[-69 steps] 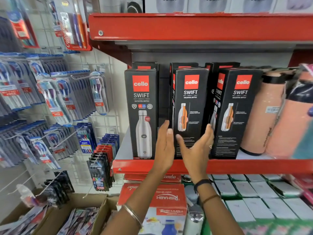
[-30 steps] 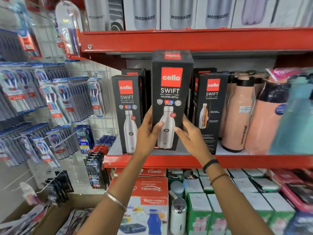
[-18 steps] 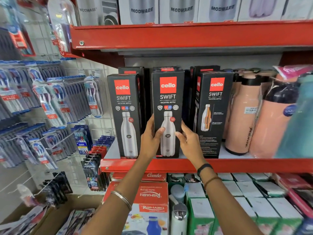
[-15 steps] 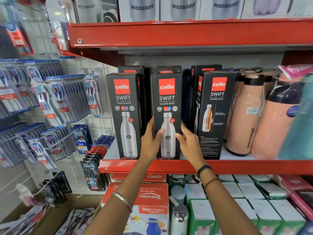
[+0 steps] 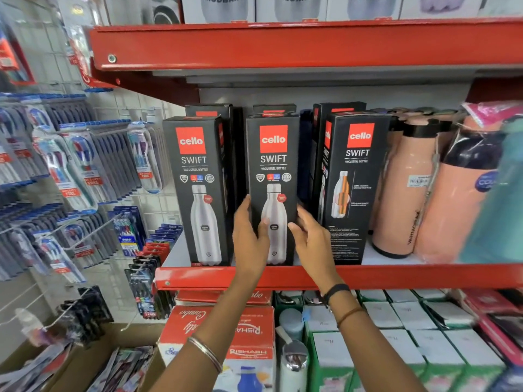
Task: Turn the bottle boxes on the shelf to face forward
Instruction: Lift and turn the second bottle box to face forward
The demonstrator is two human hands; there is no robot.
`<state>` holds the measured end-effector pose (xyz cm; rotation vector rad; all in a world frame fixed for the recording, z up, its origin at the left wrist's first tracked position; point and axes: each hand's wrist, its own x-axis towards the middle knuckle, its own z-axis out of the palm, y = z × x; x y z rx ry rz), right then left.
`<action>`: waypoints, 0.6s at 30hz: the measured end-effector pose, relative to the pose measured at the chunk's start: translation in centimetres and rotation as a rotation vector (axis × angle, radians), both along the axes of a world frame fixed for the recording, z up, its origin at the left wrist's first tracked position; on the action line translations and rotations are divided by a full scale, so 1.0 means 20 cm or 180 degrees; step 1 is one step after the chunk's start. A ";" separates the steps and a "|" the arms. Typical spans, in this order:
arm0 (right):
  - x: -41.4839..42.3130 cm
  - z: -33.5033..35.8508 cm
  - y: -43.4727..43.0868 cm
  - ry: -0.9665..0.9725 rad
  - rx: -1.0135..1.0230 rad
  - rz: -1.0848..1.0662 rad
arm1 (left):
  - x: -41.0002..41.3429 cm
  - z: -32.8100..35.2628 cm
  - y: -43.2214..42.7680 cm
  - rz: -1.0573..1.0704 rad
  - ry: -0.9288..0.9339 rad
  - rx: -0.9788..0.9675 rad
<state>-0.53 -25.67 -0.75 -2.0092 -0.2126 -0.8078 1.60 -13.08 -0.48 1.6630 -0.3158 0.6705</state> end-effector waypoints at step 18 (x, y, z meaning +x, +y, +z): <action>-0.12 -0.02 -0.28 0.0045 0.0699 -0.1312 | -0.16 -0.02 -0.49 -0.1277 0.1215 -0.0218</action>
